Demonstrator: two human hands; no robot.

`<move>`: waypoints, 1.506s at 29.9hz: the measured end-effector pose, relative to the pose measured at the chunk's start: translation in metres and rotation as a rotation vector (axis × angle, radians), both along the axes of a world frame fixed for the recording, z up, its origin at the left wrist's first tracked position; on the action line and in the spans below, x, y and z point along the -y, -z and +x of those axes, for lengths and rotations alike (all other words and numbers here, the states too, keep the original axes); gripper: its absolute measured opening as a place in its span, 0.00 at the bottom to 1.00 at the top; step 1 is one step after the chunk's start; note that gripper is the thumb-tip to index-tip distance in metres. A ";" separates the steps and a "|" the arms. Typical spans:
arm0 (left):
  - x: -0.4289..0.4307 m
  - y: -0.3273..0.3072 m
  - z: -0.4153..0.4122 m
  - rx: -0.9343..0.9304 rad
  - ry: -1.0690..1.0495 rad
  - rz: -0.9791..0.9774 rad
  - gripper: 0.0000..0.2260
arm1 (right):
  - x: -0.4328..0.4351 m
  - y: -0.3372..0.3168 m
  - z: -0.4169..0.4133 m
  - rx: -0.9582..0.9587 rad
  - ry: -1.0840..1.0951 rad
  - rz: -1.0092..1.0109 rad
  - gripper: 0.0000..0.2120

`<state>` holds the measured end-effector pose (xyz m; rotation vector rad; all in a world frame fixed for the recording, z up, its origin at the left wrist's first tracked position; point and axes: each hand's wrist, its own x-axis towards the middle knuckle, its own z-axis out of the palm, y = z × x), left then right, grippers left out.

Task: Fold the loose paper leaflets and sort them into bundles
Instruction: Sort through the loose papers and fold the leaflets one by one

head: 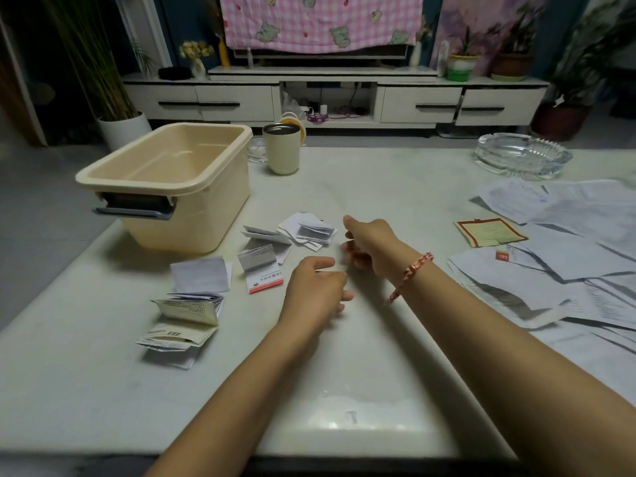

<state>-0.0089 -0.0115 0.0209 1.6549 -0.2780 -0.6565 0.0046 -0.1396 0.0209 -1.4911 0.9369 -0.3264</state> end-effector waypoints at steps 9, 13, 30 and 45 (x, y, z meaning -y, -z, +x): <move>-0.004 0.005 -0.019 0.077 0.107 0.066 0.10 | 0.024 -0.035 -0.142 -0.084 -0.125 -0.437 0.07; -0.001 0.009 -0.032 0.157 0.168 0.081 0.08 | 0.054 -0.035 -0.189 -0.298 0.079 -0.873 0.03; -0.005 0.015 -0.042 0.219 0.241 0.075 0.07 | 0.068 0.007 -0.202 -0.639 -0.091 -1.183 0.13; -0.001 0.004 -0.040 -0.375 0.332 -0.235 0.16 | -0.024 -0.016 -0.170 0.385 -0.088 0.062 0.12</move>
